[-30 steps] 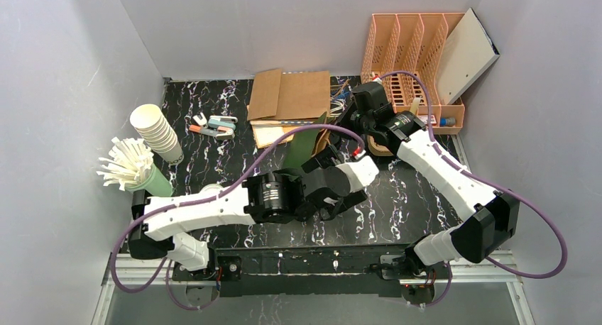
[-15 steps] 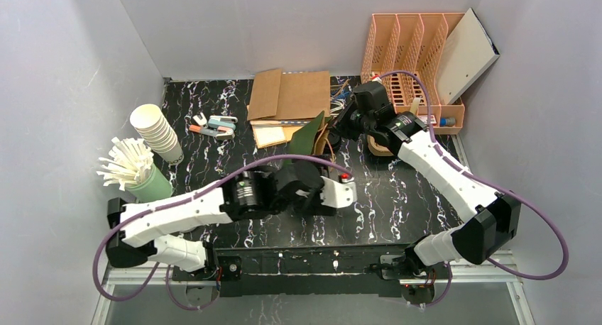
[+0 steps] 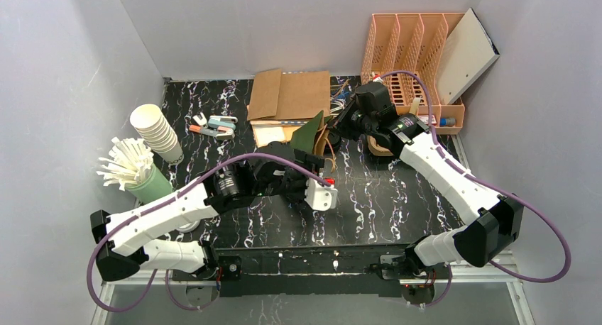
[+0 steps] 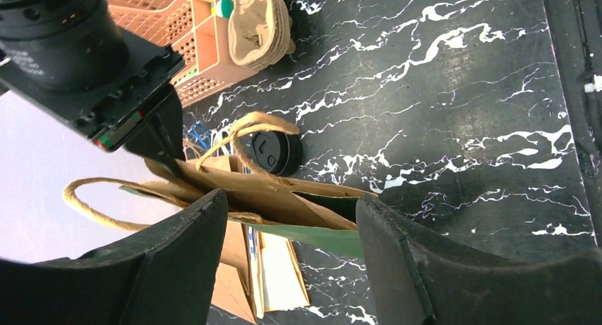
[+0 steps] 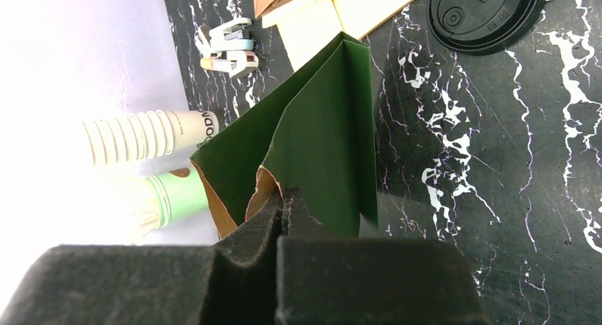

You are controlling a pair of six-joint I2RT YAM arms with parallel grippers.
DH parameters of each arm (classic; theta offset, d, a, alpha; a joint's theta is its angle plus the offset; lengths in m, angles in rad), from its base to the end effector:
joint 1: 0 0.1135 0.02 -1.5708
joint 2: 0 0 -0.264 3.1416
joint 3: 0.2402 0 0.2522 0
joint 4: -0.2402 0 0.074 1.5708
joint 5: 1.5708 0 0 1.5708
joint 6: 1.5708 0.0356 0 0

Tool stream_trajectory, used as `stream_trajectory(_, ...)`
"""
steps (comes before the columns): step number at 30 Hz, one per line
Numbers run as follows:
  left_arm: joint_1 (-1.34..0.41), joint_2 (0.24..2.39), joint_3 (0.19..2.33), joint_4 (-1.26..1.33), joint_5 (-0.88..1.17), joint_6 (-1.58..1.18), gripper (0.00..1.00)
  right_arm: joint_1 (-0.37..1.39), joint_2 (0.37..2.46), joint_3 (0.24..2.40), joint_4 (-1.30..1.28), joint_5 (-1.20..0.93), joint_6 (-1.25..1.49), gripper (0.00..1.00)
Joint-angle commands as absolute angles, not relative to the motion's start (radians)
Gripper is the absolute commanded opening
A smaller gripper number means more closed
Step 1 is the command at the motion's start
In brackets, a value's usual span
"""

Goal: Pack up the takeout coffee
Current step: Open the takeout bag.

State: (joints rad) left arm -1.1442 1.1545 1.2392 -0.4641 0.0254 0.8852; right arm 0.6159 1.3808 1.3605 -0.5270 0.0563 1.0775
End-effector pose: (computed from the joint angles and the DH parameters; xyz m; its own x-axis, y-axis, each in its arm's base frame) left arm 0.1043 -0.2317 0.3949 0.6150 0.5170 -0.5954 0.7010 -0.0127 0.7130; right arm 0.2540 0.1773 0.3708 -0.6746 0.5999 -0.4302 0.1196 0.6638 0.7383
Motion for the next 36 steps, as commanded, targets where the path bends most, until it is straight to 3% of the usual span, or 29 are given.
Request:
stream_trajectory(1,-1.137,1.149,1.283,-0.453,0.112,0.957,0.64,0.619,1.346,1.361,-0.494,0.052,1.088,0.01)
stream_trajectory(11,-1.137,1.196,1.298,-0.408,0.089,0.993,0.46,0.619,1.348,1.361,-0.494,0.046,1.085,0.01)
stream_trajectory(17,-1.137,1.26,1.317,-0.389,0.015,1.048,0.49,0.618,1.347,1.36,-0.492,0.039,1.085,0.01)
stream_trajectory(24,-1.137,1.316,1.34,-0.368,-0.044,1.074,0.42,0.619,1.35,1.358,-0.488,0.036,1.085,0.01)
stream_trajectory(28,-1.137,1.326,1.34,-0.338,-0.053,1.079,0.36,0.618,1.351,1.355,-0.486,0.033,1.086,0.01)
stream_trajectory(34,-1.137,1.338,1.346,-0.313,-0.058,1.078,0.17,0.619,1.355,1.353,-0.482,0.032,1.087,0.01)
stream_trajectory(36,-1.137,1.331,1.354,-0.305,-0.03,1.051,0.17,0.619,1.359,1.352,-0.482,0.032,1.087,0.01)
